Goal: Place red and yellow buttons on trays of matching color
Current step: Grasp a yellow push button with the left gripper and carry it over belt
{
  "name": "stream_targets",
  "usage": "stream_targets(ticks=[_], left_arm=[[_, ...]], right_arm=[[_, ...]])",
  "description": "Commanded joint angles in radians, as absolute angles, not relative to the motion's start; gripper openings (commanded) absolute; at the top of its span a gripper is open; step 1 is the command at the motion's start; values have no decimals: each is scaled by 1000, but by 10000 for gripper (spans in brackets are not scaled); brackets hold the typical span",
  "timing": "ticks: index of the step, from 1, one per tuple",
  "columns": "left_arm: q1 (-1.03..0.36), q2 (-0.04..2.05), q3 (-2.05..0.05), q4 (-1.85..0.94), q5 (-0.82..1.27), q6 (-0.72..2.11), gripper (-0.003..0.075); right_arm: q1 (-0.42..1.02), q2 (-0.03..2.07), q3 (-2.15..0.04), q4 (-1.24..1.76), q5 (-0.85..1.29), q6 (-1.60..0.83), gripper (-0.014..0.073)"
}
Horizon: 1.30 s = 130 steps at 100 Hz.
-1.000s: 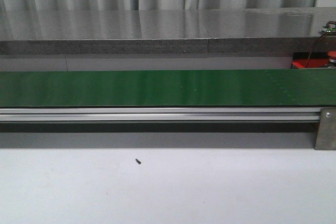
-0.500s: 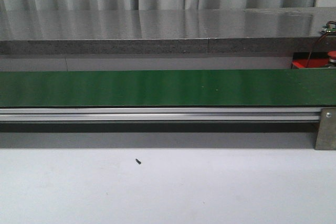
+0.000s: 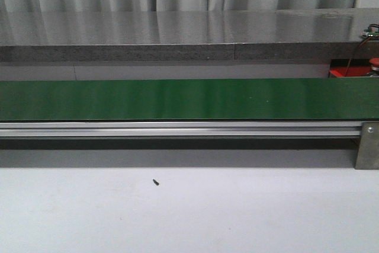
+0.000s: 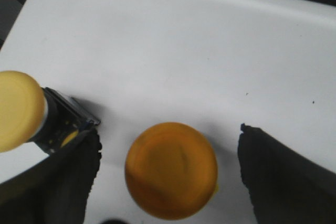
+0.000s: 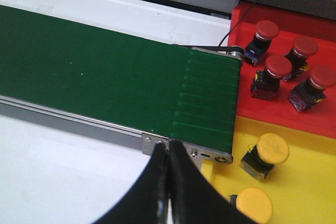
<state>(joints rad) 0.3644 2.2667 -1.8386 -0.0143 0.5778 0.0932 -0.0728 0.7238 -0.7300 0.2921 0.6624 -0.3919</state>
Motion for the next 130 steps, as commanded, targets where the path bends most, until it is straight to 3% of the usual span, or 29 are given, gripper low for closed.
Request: stream_targets(ticks=[1, 24, 59, 99, 130], left_arm=[[365, 2220, -1870, -17, 516, 83, 534], [348, 2233, -1870, -21, 491, 83, 522], [343, 2233, -1870, -21, 449, 83, 398], [343, 2223, -1870, 0, 480, 83, 113], [345, 2087, -1870, -43, 622, 83, 104]], right_arm=[[-75, 722, -754, 312, 596, -401, -96], [-75, 722, -754, 312, 596, -401, -96], [-75, 722, -754, 312, 596, -401, -96], [-75, 722, -754, 312, 596, -401, -96], [-75, 722, -754, 312, 596, -401, -96]])
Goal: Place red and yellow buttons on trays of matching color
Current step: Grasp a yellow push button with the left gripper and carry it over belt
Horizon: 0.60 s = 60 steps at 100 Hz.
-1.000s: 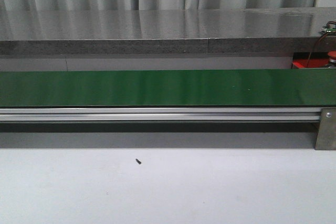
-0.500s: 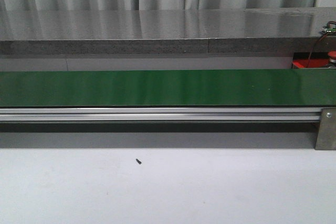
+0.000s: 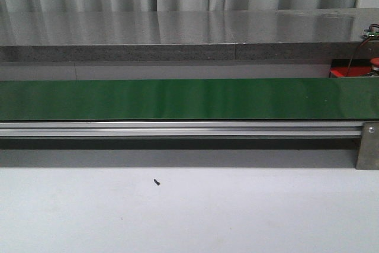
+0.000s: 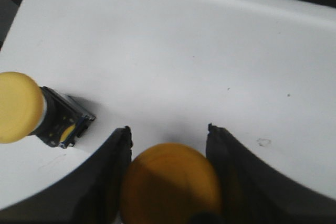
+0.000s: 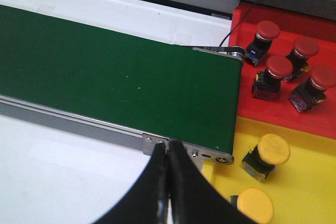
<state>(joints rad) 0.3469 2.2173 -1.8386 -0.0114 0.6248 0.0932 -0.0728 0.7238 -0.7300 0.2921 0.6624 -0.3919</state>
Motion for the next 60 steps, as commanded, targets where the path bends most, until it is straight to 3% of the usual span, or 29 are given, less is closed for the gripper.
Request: stream_targets(ticks=[1, 29, 60], left_arm=[[345, 2083, -1870, -49, 626, 83, 104], [312, 1918, -1839, -105, 722, 89, 104], [230, 1727, -1602, -103, 711, 93, 104]], right_arm=[[-75, 722, -754, 312, 596, -401, -96], [-75, 722, -754, 312, 596, -401, -96], [-75, 722, -754, 312, 596, -401, -96]])
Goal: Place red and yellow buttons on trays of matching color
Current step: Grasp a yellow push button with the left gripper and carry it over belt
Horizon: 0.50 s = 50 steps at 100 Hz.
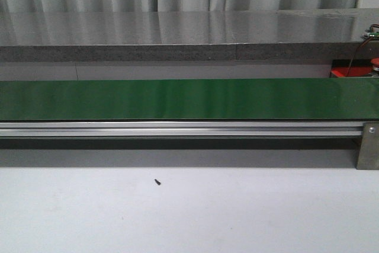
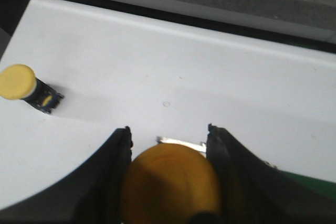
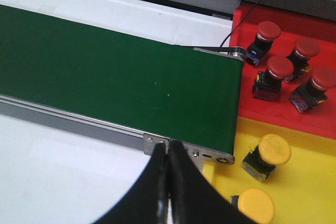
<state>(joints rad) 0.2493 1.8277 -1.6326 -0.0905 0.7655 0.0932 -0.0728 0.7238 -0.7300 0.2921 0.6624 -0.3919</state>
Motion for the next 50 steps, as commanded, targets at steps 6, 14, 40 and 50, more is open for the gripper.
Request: stream_targets(ticks=[6, 14, 40, 50], left_arm=[[220, 1701, -1557, -103, 701, 93, 104], [209, 1673, -1495, -103, 674, 93, 104], [192, 1673, -1374, -101, 622, 95, 104], [192, 1677, -1349, -101, 593, 97, 104]], right_arm=[[-75, 722, -754, 312, 596, -401, -96], [-75, 722, -754, 312, 596, -401, -96], [-75, 722, -754, 312, 596, -401, -96], [-75, 722, -754, 312, 596, -401, -96]])
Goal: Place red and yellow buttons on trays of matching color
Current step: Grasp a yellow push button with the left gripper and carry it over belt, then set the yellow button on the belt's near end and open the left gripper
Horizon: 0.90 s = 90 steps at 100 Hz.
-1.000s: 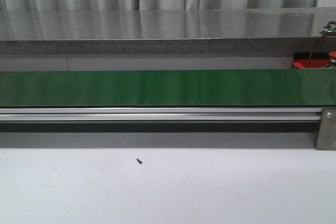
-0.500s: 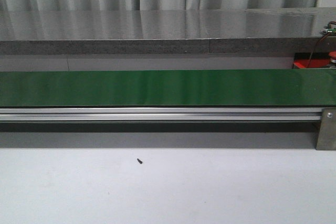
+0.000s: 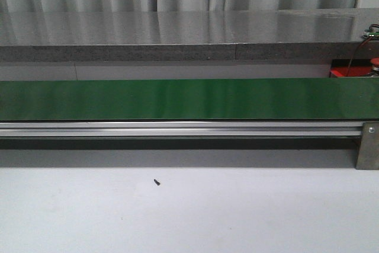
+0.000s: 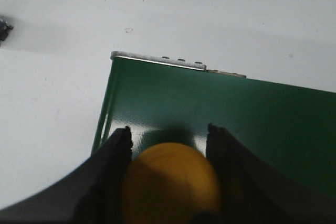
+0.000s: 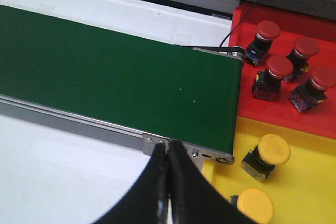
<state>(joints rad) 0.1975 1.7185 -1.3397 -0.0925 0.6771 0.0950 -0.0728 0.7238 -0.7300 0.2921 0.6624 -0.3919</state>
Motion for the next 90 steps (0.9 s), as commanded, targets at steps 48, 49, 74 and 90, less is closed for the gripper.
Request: stream_targets(ticks=[48, 49, 74, 90], left_arm=[[192, 1726, -1340, -115, 583, 123, 239], [192, 1726, -1340, -115, 585, 123, 253], [192, 1705, -1340, -147, 585, 123, 654], [192, 1649, -1347, -149, 571, 123, 652]], right_arm=[[-75, 722, -754, 312, 596, -401, -96], [-75, 722, -754, 312, 596, -401, -96], [-75, 722, -754, 312, 596, -401, -96], [-75, 722, -754, 312, 596, -401, -96]])
